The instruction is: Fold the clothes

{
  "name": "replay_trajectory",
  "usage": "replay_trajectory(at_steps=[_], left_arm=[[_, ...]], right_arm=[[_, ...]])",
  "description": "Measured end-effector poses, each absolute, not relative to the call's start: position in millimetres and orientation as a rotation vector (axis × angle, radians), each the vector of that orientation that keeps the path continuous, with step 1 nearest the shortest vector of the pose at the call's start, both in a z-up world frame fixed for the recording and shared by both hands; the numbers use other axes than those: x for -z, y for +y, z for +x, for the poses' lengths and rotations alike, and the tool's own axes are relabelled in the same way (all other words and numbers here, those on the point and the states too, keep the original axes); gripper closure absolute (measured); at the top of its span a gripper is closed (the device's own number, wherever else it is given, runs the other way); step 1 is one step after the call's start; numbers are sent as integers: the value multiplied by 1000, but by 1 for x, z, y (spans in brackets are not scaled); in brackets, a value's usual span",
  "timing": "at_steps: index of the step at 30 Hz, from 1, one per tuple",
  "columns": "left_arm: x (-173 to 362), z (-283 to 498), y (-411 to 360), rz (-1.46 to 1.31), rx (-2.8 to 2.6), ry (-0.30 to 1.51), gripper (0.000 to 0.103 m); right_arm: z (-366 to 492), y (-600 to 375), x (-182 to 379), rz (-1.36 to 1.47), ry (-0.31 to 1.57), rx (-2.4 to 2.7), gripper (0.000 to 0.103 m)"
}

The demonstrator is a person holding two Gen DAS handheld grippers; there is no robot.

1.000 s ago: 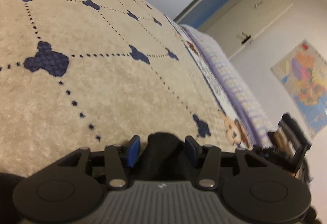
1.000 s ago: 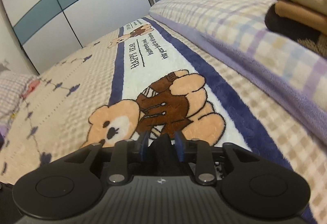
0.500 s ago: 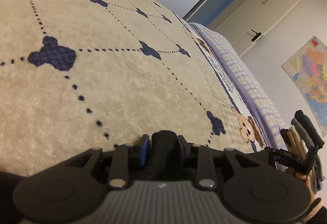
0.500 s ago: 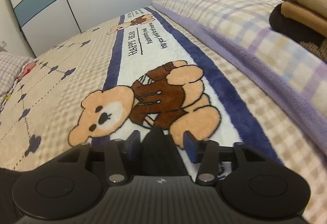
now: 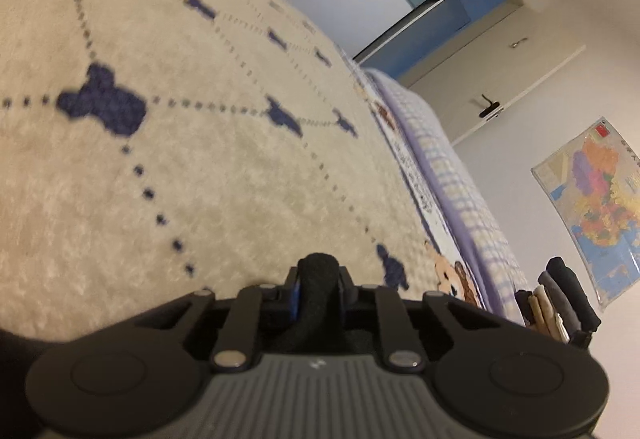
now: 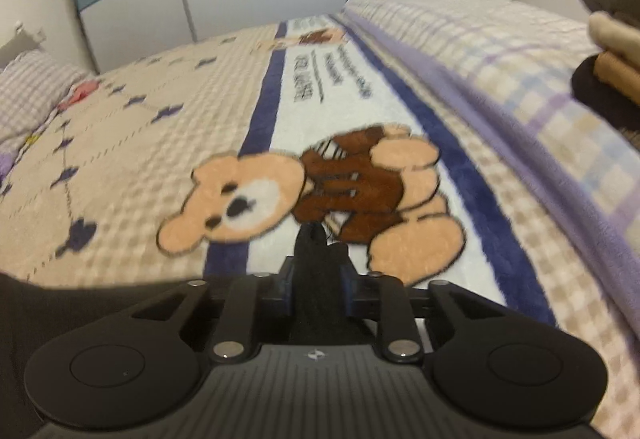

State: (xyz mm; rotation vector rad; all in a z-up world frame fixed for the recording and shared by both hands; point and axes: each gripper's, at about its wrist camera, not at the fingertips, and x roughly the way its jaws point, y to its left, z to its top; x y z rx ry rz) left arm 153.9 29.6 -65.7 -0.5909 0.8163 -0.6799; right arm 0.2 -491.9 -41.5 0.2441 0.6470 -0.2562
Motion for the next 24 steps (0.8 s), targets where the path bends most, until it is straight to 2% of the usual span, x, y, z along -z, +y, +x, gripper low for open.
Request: replay_trajectory(at_steps=[6,10,11,12,15,18,20,22,24], left_arm=[[55,153,27,-563,663,735,87],[70,160,20,-478,614,782,85],[75,163,19,-480,606,796,84],[78,165,19,-484,600,809,82],[78,165,20,-488,599,806,79],[68,159,19,-462,599,775,56],[59,153,19,-431,585,745,22],[48,146,20,-397,573,715,9],[37,137,20,-359,568,685,6]], right_arm=[[12,-490,26,237,574,329,86],[29,-493,38,258,608,369,85],[34,-493,45,247,625,384,82],[37,-491,52,228,630,403,74],[41,-487,56,196,627,435,66],[38,-481,49,170,609,461,60],[35,-476,42,156,594,482,58],[30,-470,32,161,572,489,54],[21,-464,20,166,539,502,48]])
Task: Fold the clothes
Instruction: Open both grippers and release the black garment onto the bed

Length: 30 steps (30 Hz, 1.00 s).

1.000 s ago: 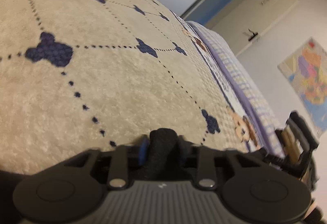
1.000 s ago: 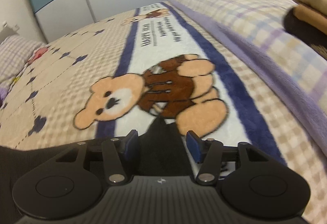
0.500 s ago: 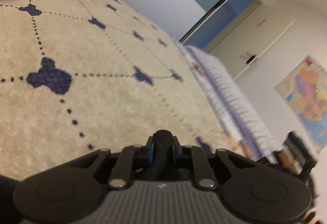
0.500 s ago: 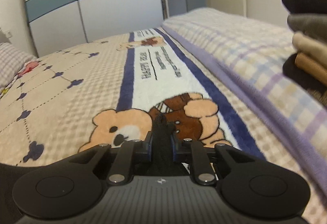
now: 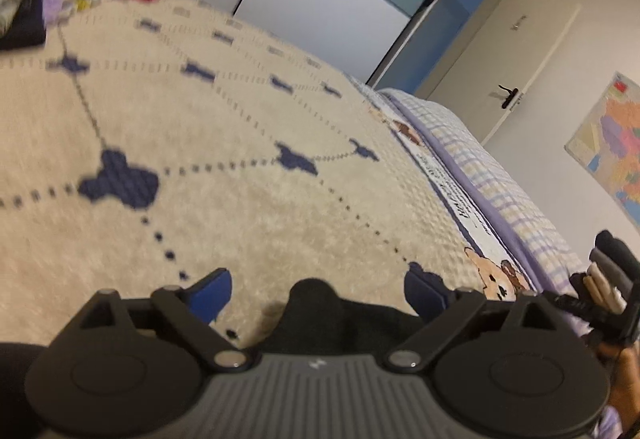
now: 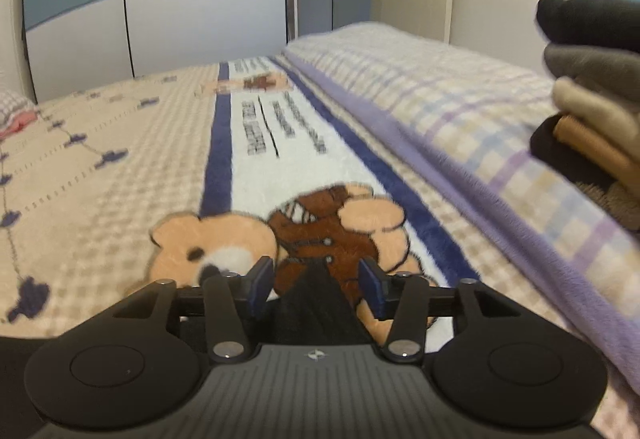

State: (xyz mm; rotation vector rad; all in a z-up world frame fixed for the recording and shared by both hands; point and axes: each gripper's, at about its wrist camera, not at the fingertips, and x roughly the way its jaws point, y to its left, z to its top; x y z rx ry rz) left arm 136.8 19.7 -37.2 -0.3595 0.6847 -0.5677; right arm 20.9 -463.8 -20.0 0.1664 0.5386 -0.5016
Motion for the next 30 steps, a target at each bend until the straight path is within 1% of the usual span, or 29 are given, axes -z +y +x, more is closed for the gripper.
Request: replay_trajectory(at_steps=[1,4,6,12,20,24,26,30], left_arm=[[32,132,20,-341,564,672,3],[20,117,19,-283,551,646,1],[14,103,20,-234,556,625,1],[2,58,34,-124,600,550,1],[0,17,56,-13,639,518,1],[20,10,75,89,589,571,1],[33,10,89,126,550,613,3],[47,3,117,156,549,603,4]], right_arm=[[16,-460,15,172,522,512,46],[-3,-450,-2,209,474,529,43],[-16,-440,-11,217,461,530,40],[-46,-395,-20,163,474,474,37],[-68,-344,13,134,562,349,36],[-76,-341,34,108,592,319,36],[-81,-350,47,106,609,328,36],[-91,-368,64,93,638,324,36]])
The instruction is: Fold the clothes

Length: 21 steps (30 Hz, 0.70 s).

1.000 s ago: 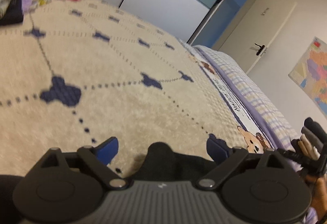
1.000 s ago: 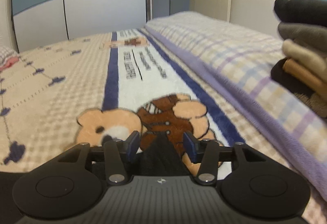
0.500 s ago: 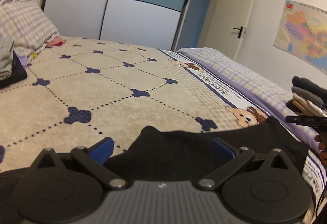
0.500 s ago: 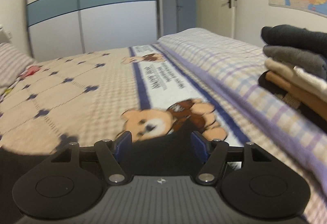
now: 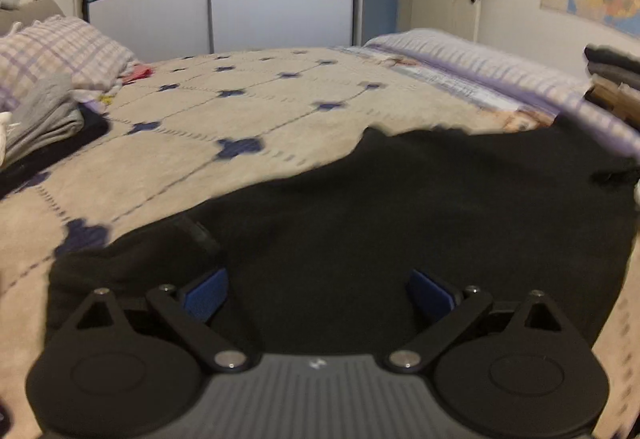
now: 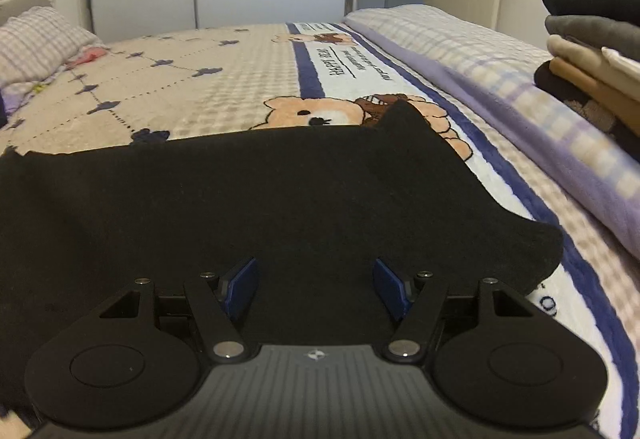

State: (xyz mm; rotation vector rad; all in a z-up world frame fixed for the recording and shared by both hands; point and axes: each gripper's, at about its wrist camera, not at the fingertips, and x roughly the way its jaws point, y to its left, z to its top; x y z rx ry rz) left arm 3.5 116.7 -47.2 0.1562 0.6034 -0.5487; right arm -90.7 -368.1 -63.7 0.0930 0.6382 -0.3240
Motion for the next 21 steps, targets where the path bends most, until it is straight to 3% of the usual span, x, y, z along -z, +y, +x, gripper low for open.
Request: replay_trajectory(at_steps=[8,21], left_arm=[[37,-10,121,178,524,573,5],[25,-44,25,143,789,512,4]], right_arm=[[-110,-406,61,133,597,447,37],[-99,-283,30,43,476,26,37]])
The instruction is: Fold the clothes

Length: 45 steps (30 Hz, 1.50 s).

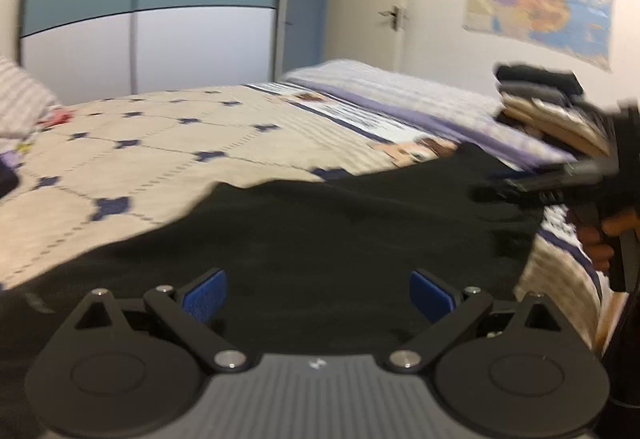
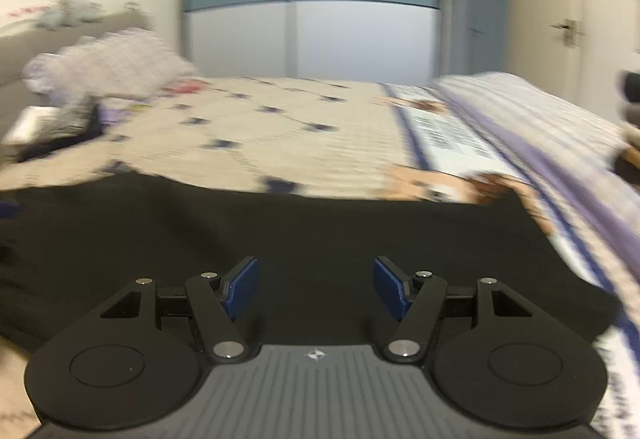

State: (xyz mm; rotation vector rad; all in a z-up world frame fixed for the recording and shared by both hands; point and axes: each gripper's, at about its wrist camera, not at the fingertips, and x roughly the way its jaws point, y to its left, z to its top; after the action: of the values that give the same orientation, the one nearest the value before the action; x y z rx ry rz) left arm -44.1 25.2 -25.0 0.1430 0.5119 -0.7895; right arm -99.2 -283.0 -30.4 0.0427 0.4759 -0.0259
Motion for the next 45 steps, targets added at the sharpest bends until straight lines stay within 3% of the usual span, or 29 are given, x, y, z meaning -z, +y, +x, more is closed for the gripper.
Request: replay_trajectory(at_steps=[8,13,24,25,27,28,30,32,45], left_arm=[[60,-50,19,214,857,560,4],[64,-54,22,230,869,535,4],[59,-51,23,232,887,552,4],[57,-49,23,228,891,559,4],[52,-47,23,219,899,575,4],[48,-43,25,200,913,589,4],[39,-37,28,141,942,601,4],[32,-34,29,98,965,592,4],[10,-16,-45,201,1102,478,4]], right_arm=[[-78,-210,37,103,524,-260,40],[-81,-186,67,-59,578,-316,43],[-122,-310,63,40,578,-52,43],[-126,-325,63,61,577,-19,46],[-132,-350,60,137,580,17,78],[-133,-352,59,138,579,49,80],[-135,-354,57,132,576,103,59],[-132,-339,53,77,566,99,55],[-65,-292,35,57,633,116,57]])
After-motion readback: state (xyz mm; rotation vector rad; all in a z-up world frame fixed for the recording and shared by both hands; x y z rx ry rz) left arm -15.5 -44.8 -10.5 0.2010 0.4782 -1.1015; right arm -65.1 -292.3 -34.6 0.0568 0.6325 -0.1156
